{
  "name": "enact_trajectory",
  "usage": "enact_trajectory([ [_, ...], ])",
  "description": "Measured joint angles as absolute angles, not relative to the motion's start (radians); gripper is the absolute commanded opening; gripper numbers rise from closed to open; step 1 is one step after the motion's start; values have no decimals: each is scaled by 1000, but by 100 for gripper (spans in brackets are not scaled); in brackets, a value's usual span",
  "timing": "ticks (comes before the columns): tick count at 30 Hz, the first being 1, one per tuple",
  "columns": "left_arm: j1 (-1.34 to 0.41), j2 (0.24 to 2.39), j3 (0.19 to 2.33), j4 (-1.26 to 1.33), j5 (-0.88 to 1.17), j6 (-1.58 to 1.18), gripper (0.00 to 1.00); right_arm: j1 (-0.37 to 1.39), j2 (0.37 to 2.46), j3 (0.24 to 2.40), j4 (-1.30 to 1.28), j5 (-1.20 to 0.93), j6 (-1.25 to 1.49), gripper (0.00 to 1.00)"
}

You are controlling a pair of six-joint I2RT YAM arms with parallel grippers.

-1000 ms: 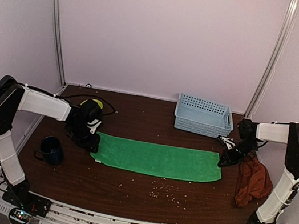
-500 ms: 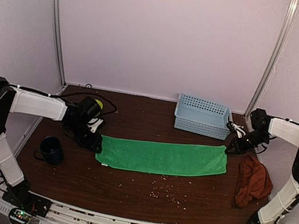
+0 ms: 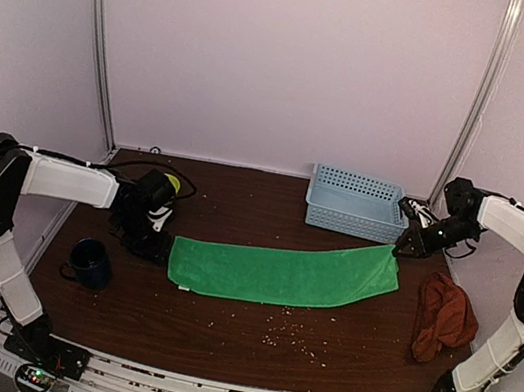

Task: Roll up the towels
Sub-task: Fold the towel at the center of the board.

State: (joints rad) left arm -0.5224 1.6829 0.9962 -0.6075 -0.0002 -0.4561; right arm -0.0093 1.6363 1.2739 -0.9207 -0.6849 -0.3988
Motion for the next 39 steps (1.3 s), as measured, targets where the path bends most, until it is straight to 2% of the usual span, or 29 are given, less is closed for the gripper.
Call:
enact_trajectory([
  [11,-538,1739,1011,-579,81,-460,42,67,1623,1404,-1010,-801,-420,0],
  [23,-677,1893,1186,-519,171,-467,40,102,1626,1494,-1056,-861,-418,0],
  [33,-723,1954,1259,-489,214,-487,44,287,1745,1621,-1066,-891,-383,0],
  [39,-698,1879,1174,-508,197,-494,45,422,1834,1701,-1023,-890,-310,0],
])
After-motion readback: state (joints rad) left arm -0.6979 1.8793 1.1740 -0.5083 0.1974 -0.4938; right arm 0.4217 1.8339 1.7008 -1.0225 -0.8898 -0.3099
